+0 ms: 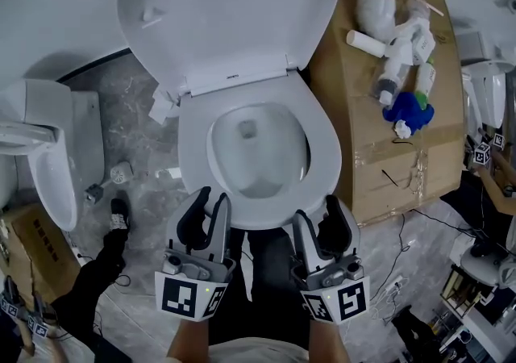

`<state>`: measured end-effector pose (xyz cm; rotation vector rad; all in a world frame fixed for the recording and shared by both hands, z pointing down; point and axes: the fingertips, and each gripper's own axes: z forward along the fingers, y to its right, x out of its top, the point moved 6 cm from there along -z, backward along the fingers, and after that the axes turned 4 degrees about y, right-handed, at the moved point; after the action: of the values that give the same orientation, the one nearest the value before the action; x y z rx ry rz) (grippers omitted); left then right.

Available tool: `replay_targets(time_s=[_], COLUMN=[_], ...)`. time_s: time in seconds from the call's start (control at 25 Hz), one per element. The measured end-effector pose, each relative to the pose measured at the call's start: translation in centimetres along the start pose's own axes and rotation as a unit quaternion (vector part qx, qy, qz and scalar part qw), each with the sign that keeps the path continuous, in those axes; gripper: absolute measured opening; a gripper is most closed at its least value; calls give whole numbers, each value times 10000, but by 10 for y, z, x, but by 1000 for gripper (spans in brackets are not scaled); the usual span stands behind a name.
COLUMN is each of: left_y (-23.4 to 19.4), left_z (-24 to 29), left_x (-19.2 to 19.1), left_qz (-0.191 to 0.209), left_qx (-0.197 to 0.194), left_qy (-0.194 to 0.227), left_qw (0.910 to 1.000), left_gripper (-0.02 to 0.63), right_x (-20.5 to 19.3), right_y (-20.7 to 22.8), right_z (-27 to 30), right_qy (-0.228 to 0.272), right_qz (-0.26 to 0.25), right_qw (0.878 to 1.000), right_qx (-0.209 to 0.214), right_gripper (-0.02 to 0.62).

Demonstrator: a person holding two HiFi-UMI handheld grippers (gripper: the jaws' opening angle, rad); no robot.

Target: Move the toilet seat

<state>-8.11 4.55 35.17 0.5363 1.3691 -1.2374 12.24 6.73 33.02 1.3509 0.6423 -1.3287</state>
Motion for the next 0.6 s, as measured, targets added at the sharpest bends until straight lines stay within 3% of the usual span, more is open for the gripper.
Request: replay_targets(time_s=[0.6], left_y=[-11], left_z=[16], left_x=[32], left_qz=[236], left_qx=[0], left_qy=[345], left_qw=[9991], left_gripper=[72], right_x=[30], right_y=[-19], right_z=[37], right_qy=[98], right_qz=[-667], right_qw=[9959], right_qx=[602], right_gripper=[106])
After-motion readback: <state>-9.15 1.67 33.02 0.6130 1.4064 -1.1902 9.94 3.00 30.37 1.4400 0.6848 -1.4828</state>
